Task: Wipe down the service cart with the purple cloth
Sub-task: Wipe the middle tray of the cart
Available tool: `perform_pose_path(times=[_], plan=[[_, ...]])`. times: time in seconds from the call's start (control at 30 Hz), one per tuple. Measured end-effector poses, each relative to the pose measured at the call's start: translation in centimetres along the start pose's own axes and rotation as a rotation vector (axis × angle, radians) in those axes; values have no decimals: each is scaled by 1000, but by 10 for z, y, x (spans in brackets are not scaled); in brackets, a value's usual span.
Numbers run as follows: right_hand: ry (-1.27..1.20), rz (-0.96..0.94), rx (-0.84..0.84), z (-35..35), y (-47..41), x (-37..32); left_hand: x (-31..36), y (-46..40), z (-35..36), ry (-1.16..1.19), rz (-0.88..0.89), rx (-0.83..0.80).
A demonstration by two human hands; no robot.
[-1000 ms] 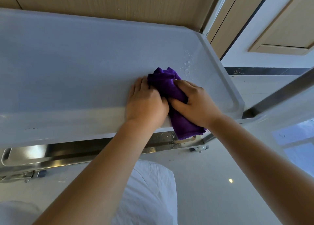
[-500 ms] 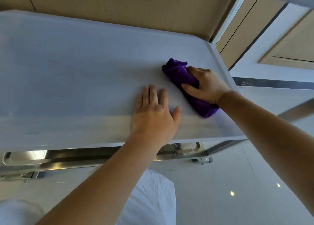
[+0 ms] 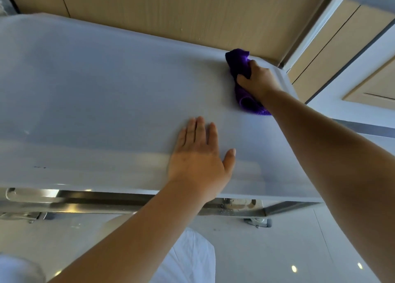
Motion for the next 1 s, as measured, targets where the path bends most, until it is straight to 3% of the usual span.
perform_pose_path(times=[0.37, 0.63, 1.0], plan=[[-29, 238, -2, -2, -33, -2, -6, -6, -6, 91, -27, 79], [-8, 459, 81, -11, -27, 41, -1, -9, -5, 113, -37, 128], [-35, 524, 167, -13, -14, 67, 6, -14, -1, 115, -24, 157]])
Point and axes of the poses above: each hand's wrist, its own y-axis away from the middle knuckle, its own z-axis out of the palm, x = y × z, the point moved 4 cm from there along -y, towards the middle knuckle, and after that the axes turned 5 degrees about y, right-handed, at the moved point
